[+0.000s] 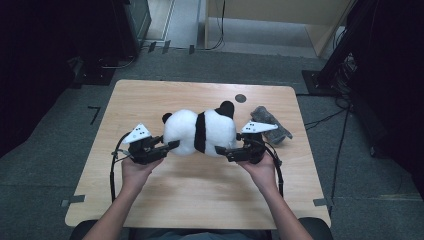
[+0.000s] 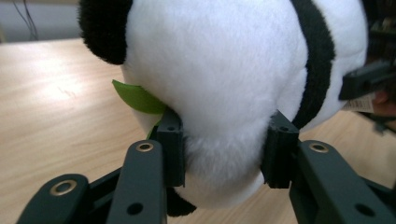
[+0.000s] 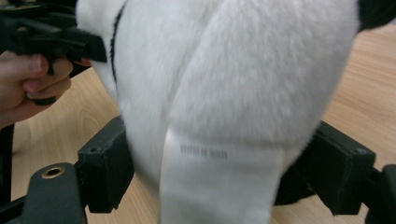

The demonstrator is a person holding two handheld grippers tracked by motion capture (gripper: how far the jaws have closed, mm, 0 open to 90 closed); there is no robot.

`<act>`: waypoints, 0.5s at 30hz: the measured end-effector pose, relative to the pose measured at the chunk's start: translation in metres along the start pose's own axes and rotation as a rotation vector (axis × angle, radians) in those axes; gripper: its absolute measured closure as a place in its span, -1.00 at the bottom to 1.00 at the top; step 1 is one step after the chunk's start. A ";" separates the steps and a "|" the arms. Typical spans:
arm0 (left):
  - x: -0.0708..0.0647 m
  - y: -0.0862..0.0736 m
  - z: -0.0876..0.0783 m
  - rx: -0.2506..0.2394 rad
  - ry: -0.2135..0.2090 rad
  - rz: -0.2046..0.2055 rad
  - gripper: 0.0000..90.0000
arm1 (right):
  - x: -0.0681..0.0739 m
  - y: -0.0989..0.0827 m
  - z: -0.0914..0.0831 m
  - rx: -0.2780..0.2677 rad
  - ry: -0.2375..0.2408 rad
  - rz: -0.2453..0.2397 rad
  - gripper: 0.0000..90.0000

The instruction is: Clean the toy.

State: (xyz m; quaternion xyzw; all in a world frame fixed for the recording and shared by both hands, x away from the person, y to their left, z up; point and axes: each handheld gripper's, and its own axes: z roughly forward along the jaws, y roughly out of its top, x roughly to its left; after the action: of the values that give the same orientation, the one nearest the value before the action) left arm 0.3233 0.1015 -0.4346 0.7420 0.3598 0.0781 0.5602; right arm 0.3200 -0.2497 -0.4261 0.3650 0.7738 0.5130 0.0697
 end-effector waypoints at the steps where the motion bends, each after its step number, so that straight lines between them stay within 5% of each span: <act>1: 0.002 0.000 -0.001 0.002 -0.014 -0.015 0.39 | 0.001 0.000 0.000 0.000 -0.004 -0.013 -0.58; 6: 0.015 0.002 -0.011 -0.017 0.002 -0.077 0.45 | 0.006 -0.003 -0.009 0.008 -0.080 -0.118 -0.39; 8: 0.016 0.003 -0.012 -0.019 -0.001 -0.084 0.45 | 0.005 -0.004 -0.011 0.004 -0.083 -0.119 -0.31; 10: 0.016 0.004 -0.013 -0.025 -0.002 -0.090 0.45 | 0.003 -0.006 -0.011 -0.008 -0.024 -0.101 -0.18; 13: 0.011 0.003 -0.007 0.017 0.010 -0.069 0.42 | 0.008 -0.007 -0.007 -0.010 0.004 -0.123 -0.08; 15: 0.010 0.000 -0.004 0.008 0.029 -0.061 0.34 | 0.014 -0.008 0.000 0.037 -0.039 -0.163 -0.07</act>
State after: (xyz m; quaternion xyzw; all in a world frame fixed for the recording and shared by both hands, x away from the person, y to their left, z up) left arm 0.3280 0.1108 -0.4354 0.7318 0.3906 0.0705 0.5540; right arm 0.3054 -0.2425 -0.4288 0.3120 0.8088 0.4840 0.1194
